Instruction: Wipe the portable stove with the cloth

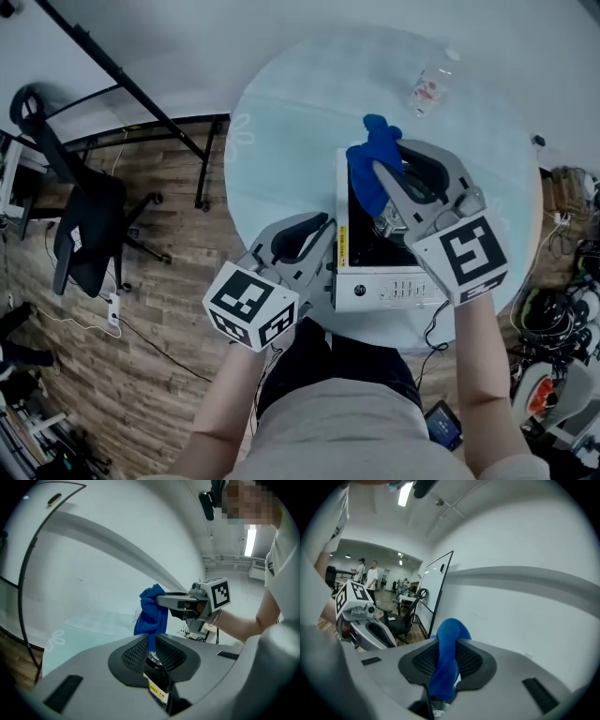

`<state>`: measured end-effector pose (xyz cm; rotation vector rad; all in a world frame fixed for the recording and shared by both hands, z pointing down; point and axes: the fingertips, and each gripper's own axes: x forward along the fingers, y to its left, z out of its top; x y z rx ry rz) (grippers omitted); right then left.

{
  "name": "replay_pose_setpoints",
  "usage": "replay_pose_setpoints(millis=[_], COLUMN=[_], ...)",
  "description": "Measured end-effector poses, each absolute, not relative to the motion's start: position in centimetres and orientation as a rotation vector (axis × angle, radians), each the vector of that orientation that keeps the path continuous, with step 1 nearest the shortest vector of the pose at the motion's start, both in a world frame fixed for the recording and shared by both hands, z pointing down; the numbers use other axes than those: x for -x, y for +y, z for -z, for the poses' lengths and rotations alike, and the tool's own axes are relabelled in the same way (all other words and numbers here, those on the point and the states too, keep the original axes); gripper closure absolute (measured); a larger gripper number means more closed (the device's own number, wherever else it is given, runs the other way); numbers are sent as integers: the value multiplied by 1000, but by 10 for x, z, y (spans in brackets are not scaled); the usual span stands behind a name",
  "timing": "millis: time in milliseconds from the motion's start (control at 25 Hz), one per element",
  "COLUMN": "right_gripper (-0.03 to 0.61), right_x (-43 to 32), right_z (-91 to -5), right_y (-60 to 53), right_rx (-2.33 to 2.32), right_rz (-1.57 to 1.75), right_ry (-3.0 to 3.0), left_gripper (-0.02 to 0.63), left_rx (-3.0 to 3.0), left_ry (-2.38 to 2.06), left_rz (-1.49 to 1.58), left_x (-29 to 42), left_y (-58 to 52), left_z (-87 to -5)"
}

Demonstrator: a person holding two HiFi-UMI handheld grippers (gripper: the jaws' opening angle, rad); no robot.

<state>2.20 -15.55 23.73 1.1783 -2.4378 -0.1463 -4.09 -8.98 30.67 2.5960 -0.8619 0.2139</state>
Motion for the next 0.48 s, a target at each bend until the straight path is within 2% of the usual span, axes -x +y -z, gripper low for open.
replay_pose_setpoints(millis=[480], right_gripper=[479], right_x=[-77], right_z=[-162], right_y=[-79], right_rx=[-1567], right_rz=[74], right_ry=[-2691], left_gripper=[566], left_rx=[-2754], left_ry=[-803], left_rz=[-98], left_x=[28], left_y=[-55], left_z=[-252])
